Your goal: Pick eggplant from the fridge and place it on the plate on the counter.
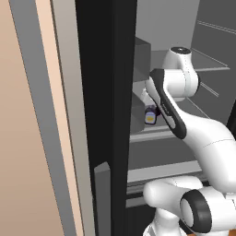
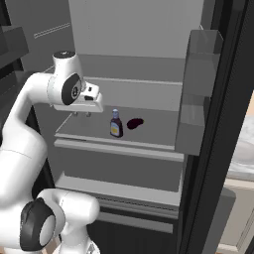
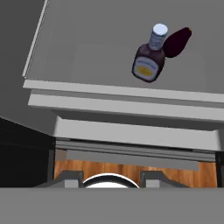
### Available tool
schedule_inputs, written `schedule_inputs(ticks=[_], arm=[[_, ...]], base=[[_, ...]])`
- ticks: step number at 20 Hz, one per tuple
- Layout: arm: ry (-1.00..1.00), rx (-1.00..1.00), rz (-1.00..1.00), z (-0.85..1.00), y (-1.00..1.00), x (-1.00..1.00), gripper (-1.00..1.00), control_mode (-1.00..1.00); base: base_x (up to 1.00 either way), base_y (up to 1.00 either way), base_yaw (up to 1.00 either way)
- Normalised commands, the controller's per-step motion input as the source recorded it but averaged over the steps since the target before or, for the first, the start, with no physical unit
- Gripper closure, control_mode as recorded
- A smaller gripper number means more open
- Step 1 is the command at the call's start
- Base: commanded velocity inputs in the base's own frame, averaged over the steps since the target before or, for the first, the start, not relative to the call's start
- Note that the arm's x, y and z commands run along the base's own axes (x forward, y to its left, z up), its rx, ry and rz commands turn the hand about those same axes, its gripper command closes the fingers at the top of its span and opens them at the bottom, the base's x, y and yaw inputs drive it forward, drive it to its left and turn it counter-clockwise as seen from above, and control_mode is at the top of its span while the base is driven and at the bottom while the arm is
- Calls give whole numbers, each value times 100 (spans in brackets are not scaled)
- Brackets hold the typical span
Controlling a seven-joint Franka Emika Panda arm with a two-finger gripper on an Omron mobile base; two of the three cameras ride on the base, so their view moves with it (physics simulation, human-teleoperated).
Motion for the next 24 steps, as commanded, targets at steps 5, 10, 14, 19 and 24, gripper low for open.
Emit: schedule_inputs(ticks=[5, 10, 14, 19, 24], arm=[[0, 0, 0, -10, -7, 0, -100, -100], [0, 0, 0, -11, -30, 0, -100, -100], [0, 0, 0, -15, -41, 0, -100, -100], [0, 0, 0, -21, -37, 0, -100, -100], [-8, 0, 0, -19, -37, 0, -100, -100]], base=[[0, 0, 0], [0, 0, 0], [0, 0, 0], [0, 0, 0], [0, 0, 0]])
